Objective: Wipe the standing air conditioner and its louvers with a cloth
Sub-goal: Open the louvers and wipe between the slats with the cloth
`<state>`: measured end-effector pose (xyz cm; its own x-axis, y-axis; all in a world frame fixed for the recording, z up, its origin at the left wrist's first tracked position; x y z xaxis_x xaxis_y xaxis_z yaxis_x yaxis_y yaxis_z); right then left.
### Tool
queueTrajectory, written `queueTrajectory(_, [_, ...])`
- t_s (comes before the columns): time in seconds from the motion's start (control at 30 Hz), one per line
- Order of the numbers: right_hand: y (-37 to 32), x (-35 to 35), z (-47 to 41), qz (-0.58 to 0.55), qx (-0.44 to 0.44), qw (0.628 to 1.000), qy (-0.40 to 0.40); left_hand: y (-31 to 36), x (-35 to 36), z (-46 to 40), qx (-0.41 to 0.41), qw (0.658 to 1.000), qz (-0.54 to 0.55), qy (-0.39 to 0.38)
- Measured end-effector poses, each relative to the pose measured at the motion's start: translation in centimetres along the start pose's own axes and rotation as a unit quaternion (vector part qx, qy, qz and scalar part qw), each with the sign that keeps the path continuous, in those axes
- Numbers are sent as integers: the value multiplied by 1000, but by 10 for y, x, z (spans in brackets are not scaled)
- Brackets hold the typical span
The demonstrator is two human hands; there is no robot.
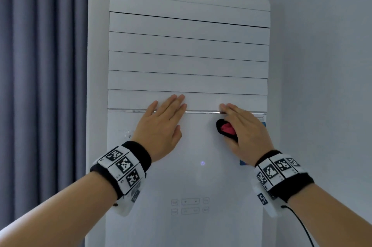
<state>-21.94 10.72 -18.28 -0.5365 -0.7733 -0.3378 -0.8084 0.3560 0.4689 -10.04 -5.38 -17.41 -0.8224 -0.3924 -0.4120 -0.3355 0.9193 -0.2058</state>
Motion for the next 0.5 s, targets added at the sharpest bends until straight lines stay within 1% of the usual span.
queueTrajectory(0.1, [6, -15, -18, -12, 23, 999, 33, 2, -19, -18, 0, 996, 77, 53])
queueTrajectory(0.17, [11, -23, -37, -20, 28, 998, 43, 2, -31, -38, -6, 994, 84, 71])
queueTrajectory(0.2, [11, -24, -47, -22, 26, 999, 41, 3, -33, -48, -8, 996, 62, 58])
queueTrajectory(0.27, [9, -22, -62, -27, 22, 999, 23, 2, -27, -62, -12, 1000, -5, 1])
queueTrajectory(0.33, [5, -14, -63, -27, 17, 999, 9, 1, -14, -64, -10, 998, -57, -38])
queueTrajectory(0.4, [1, -4, -54, -27, 9, 1000, -8, 2, 0, -58, 2, 995, -81, -51])
queueTrajectory(0.5, [2, 10, -37, -26, -5, 999, -30, 0, 9, -47, 19, 994, -98, -42])
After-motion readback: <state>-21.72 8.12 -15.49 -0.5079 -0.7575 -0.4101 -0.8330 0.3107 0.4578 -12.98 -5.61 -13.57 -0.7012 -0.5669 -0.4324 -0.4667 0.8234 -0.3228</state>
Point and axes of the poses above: each hand's wrist, its own z-axis away from the middle knuckle, its own x-axis out of the palm, y = z × x, the point moved 5 cm from there along -z, towards the middle knuckle, and after that the axes turned 11 degrees about -x, right-handed, at the moved point
